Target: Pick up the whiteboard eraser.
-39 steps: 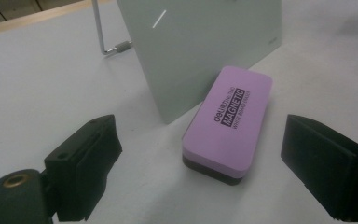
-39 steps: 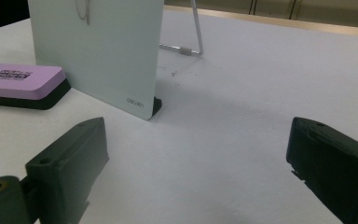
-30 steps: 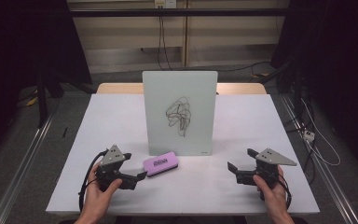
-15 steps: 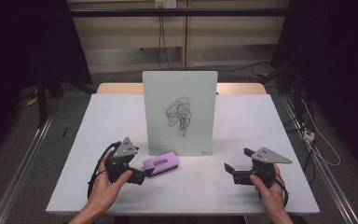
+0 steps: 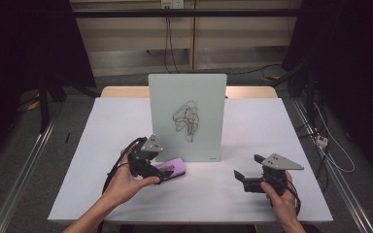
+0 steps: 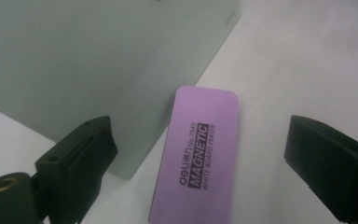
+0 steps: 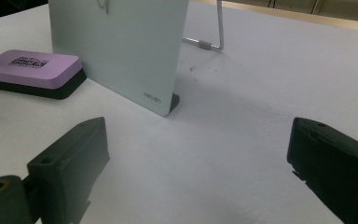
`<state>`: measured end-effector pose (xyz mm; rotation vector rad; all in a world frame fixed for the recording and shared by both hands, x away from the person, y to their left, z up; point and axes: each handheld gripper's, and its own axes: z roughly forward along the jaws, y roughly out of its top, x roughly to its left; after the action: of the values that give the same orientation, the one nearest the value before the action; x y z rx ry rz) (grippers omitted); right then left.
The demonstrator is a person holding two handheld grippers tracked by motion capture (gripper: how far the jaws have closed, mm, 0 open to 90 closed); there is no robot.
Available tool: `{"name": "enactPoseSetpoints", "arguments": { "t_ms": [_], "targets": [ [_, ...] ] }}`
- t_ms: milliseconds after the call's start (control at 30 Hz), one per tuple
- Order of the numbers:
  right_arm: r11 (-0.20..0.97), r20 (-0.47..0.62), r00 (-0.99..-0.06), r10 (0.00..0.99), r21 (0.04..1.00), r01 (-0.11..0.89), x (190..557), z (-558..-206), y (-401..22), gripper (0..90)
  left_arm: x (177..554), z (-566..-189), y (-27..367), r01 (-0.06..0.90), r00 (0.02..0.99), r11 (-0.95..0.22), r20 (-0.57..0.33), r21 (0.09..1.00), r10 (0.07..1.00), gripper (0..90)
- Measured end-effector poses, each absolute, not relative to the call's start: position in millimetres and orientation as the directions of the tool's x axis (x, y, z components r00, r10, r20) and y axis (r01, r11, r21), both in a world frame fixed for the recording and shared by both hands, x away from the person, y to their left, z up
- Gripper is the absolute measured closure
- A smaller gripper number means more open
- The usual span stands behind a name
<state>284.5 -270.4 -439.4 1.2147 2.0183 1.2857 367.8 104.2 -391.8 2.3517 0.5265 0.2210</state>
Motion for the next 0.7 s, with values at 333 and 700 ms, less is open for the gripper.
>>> {"name": "enactPoseSetpoints", "arguments": {
  "t_ms": [333,700],
  "targets": [
    [0.185,0.070,-0.511,0.857,0.883,0.431,284,-439,-271,5.1,371,-407,95,0.305,0.907,-0.728,0.046,0.615,0.419,7.5],
    [0.188,0.075,-0.519,0.851,0.880,0.436,285,-440,-269,5.1,378,-419,96,0.335,0.919,-0.749,-0.024,0.571,0.393,22.8]
  ]
}}
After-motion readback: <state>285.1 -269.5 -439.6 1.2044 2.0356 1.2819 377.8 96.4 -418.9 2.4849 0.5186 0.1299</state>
